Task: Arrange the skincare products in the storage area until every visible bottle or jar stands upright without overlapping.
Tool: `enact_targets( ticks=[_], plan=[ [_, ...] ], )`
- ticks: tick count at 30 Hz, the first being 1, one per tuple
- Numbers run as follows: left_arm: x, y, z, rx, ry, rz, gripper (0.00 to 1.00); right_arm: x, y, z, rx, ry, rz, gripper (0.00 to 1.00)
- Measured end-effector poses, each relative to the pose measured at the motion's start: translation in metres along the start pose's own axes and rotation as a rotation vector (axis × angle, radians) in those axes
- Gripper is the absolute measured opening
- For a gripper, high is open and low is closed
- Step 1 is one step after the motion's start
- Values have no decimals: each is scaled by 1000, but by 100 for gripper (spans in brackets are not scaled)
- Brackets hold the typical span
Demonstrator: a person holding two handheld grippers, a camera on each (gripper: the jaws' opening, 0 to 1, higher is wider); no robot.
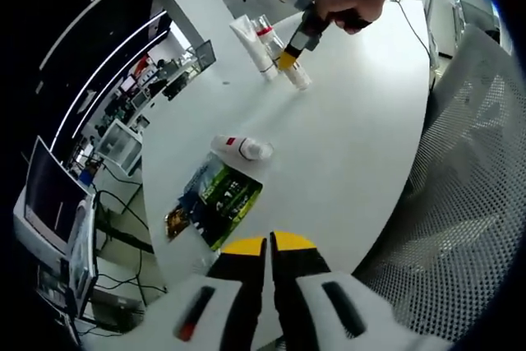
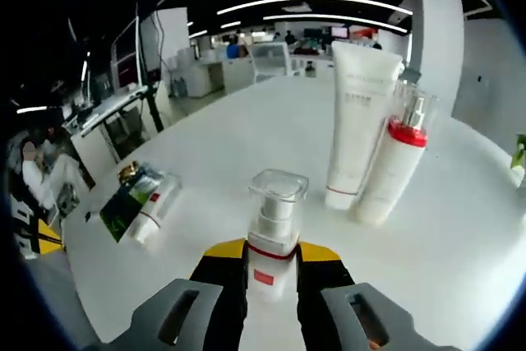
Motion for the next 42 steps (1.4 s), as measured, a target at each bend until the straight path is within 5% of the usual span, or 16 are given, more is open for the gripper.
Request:
enact_targets(
  ticks=[11,23,35,36,42],
  plan=[
    [3,-2,-1,10,0,22,0,-4,1,6,4,20,-37,17],
    [4,-3,-8,52,-1,43,0,-23,-7,-14,65,47,-129,17],
    [9,-7,-13,81,-9,81,0,-20,-31,-28,66,94,-171,17],
    [9,-7,-14,83,-12,82,0,-23,-30,-29,78,113,-211,17],
    [10,-7,-15,93,-22,88,0,-12,-21,-32,132,42,-246,17]
  ],
)
Point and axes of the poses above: the point that each gripper's makers call its tool centre point, and the gripper's own axes: y roughly backward along the fingers, z roughly to its left, x roughly out of its underside, the point moved 6 cm from there along y, roughly backward along the fingers, and after that the axes turned 1 degree about x, right-handed, at the moved point
